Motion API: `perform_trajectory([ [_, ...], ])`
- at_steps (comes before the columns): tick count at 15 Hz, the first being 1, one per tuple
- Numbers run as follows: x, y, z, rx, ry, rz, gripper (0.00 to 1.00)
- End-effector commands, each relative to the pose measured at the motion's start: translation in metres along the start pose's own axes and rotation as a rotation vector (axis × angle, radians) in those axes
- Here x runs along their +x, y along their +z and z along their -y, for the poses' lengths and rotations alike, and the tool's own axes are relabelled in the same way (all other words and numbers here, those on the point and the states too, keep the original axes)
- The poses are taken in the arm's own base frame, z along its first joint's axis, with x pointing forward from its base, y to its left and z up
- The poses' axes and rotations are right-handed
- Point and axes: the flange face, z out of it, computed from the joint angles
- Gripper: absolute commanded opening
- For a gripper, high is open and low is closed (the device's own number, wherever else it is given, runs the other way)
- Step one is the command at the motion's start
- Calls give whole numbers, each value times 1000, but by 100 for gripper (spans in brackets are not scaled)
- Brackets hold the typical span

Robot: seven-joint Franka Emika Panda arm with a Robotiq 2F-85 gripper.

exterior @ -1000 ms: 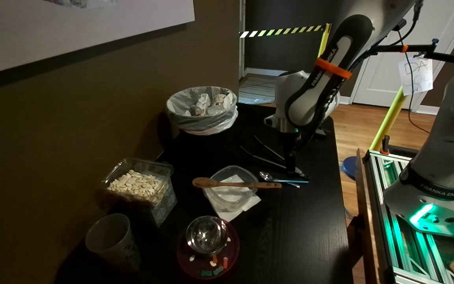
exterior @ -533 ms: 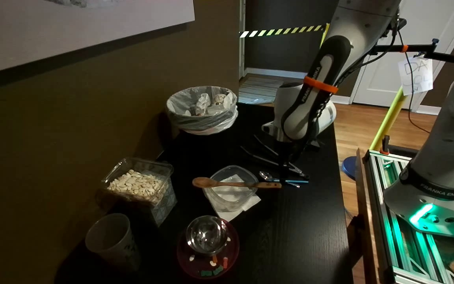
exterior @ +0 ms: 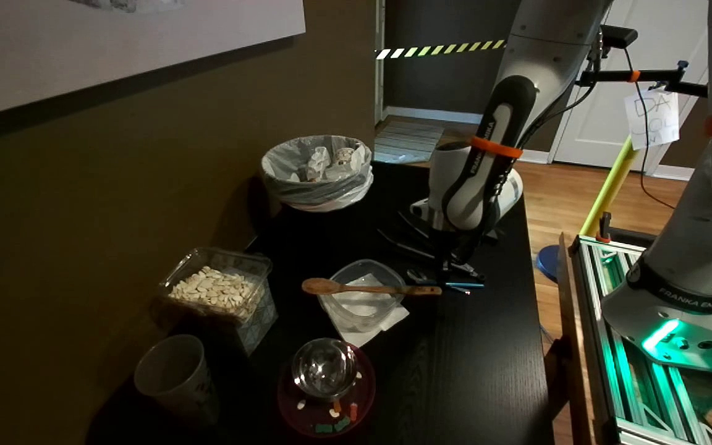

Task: Pick up the blue pen and place it on top of the clear bowl next to the wooden spoon

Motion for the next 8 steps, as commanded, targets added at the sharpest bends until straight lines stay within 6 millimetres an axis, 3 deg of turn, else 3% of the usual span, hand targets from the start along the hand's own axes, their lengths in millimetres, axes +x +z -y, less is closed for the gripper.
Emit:
perform_trajectory([
  [1,4,10,-3,-1,3,-5,8],
  [2,5,9,-4,-4,1,-6,0],
  [6,8,5,-4,-9,-1,-13,2],
  [8,6,-9,5,-6,-4,-15,2],
])
